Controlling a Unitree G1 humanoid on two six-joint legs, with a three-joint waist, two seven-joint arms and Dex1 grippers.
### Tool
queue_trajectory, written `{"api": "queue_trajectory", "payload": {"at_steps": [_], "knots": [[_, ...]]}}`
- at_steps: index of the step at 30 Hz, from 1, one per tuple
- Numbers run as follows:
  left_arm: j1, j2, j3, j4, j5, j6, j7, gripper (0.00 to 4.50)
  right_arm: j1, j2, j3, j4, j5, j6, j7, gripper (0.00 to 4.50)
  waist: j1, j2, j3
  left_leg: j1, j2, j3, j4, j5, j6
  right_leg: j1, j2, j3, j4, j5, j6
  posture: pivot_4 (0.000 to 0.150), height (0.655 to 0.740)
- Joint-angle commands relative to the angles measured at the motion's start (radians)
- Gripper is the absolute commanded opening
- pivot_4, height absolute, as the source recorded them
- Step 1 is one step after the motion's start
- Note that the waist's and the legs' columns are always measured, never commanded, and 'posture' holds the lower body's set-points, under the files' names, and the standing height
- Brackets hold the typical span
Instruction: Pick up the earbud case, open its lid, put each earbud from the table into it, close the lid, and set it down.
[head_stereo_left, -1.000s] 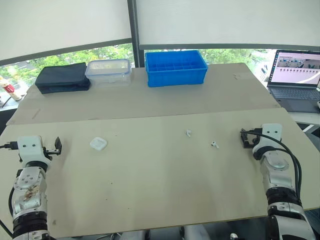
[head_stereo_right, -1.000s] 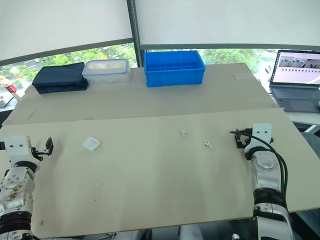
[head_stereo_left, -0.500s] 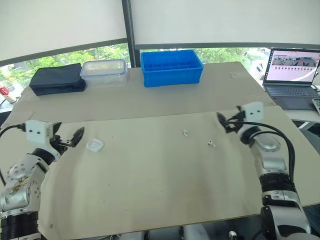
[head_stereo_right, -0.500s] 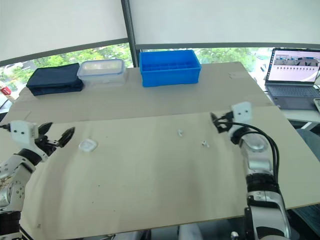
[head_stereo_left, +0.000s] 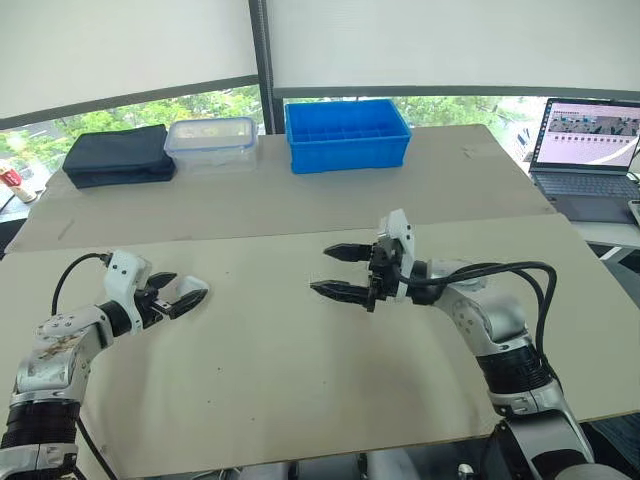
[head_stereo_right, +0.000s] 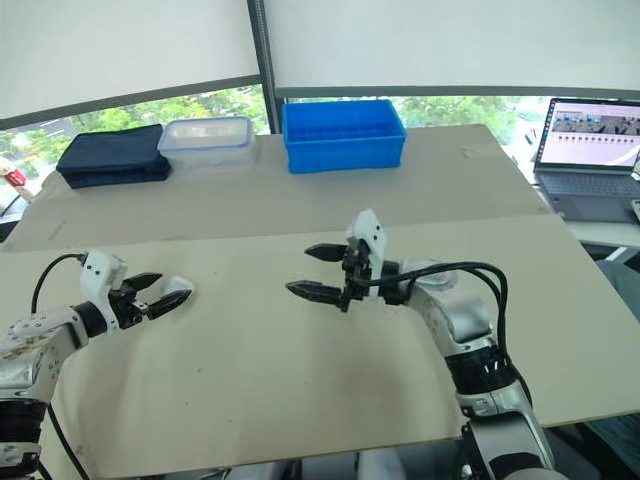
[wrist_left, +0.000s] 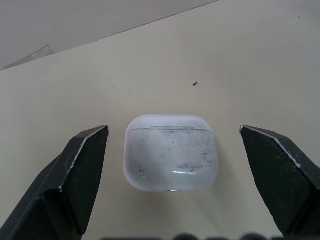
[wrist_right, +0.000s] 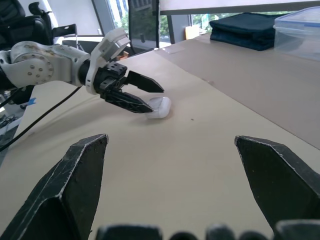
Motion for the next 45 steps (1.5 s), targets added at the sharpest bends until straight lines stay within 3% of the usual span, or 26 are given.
{"api": "queue_trajectory", "payload": {"at_steps": [1, 11, 23, 30, 33, 35, 41, 45], "knots": [[-0.057, -0.001, -0.005, 0.091, 0.031, -0.075, -0.033, 4.44, -0.024, 0.003, -0.008, -0.061, 0.032, 0.031, 0.004, 4.5, 0.006, 0.0, 0.0, 0.0, 0.0, 0.0, 0.0, 0.0, 0.0, -0.001, 0.0, 0.0, 0.0, 0.0, 0.0, 0.15, 0.74], [-0.135, -0.024, -0.061, 0.242, 0.106, -0.167, -0.077, 4.44, -0.014, -0.013, -0.044, -0.099, 0.029, 0.065, -0.018, 4.5, 0.012, 0.0, 0.0, 0.0, 0.0, 0.0, 0.0, 0.001, -0.001, -0.001, 0.0, -0.001, 0.0, 0.001, -0.001, 0.15, 0.74], [0.037, -0.107, 0.011, -0.03, 0.08, 0.001, 0.136, 4.44, -0.008, -0.034, -0.068, -0.101, 0.028, 0.059, -0.028, 4.5, 0.01, 0.0, 0.0, 0.0, 0.0, 0.0, 0.0, 0.0, 0.0, -0.001, -0.001, 0.0, 0.0, 0.001, -0.001, 0.15, 0.74], [0.076, -0.131, 0.019, -0.081, 0.07, 0.043, 0.178, 4.44, -0.031, -0.03, -0.067, -0.075, 0.017, 0.05, -0.018, 4.5, 0.011, 0.0, 0.0, 0.001, 0.0, 0.0, 0.0, 0.0, -0.001, -0.001, -0.001, -0.001, 0.0, 0.001, -0.001, 0.15, 0.74], [0.055, -0.129, 0.011, -0.031, 0.089, 0.007, 0.176, 3.61, -0.04, -0.027, -0.065, -0.06, 0.013, 0.045, -0.014, 4.5, 0.011, 0.0, 0.0, 0.001, 0.0, 0.0, 0.0, 0.0, -0.001, -0.001, -0.001, -0.001, 0.0, 0.001, -0.001, 0.15, 0.74], [0.039, -0.129, 0.013, -0.014, 0.092, -0.009, 0.178, 2.68, -0.04, -0.028, -0.066, -0.056, 0.012, 0.042, -0.013, 4.5, 0.013, 0.0, 0.0, 0.001, 0.0, 0.0, 0.0, 0.0, -0.001, -0.001, -0.001, -0.001, 0.0, 0.001, -0.001, 0.15, 0.74], [0.0, -0.117, -0.007, -0.052, 0.132, -0.116, 0.175, 2.58, -0.032, -0.061, -0.05, -0.043, -0.033, 0.033, -0.019, 4.5, 0.015, 0.0, 0.0, 0.001, 0.0, 0.0, 0.0, 0.0, -0.001, -0.001, -0.002, -0.001, 0.0, 0.001, -0.001, 0.15, 0.74], [-0.11, -0.065, -0.064, -0.123, 0.324, -0.479, 0.236, 2.58, -0.091, -0.063, -0.077, 0.0, -0.023, 0.121, -0.067, 4.5, 0.022, -0.002, 0.001, 0.0, -0.001, 0.0, 0.0, 0.0, -0.001, -0.001, -0.003, -0.002, -0.001, 0.001, -0.002, 0.15, 0.74]]}}
